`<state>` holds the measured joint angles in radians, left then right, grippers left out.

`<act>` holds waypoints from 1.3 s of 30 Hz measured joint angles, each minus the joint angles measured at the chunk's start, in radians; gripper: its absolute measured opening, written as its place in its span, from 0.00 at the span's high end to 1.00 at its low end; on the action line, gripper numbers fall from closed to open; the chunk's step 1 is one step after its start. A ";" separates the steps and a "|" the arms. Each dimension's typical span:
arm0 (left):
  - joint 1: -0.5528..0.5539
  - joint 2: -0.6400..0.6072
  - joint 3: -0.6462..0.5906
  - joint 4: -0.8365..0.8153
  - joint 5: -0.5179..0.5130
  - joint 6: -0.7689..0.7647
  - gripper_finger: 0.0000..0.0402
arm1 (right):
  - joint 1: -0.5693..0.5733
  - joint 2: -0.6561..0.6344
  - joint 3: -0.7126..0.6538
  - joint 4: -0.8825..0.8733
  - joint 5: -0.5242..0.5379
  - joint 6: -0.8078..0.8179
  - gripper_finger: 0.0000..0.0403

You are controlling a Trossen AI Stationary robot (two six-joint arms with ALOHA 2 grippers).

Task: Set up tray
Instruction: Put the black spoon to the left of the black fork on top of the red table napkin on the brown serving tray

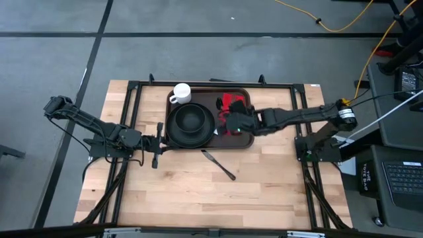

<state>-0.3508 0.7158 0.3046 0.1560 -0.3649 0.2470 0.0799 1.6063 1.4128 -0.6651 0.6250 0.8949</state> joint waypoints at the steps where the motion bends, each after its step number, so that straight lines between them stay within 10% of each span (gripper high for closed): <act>1: 0.000 0.000 0.000 -0.001 0.000 0.000 0.99 | -0.015 0.004 0.000 0.023 -0.010 -0.015 0.97; 39: 0.000 0.000 0.000 -0.003 0.000 0.000 0.99 | -0.349 0.373 0.087 -0.081 -0.223 0.233 0.96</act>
<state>-0.3508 0.7162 0.3042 0.1527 -0.3653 0.2466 -0.2686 1.9791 1.4994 -0.7462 0.4018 1.1277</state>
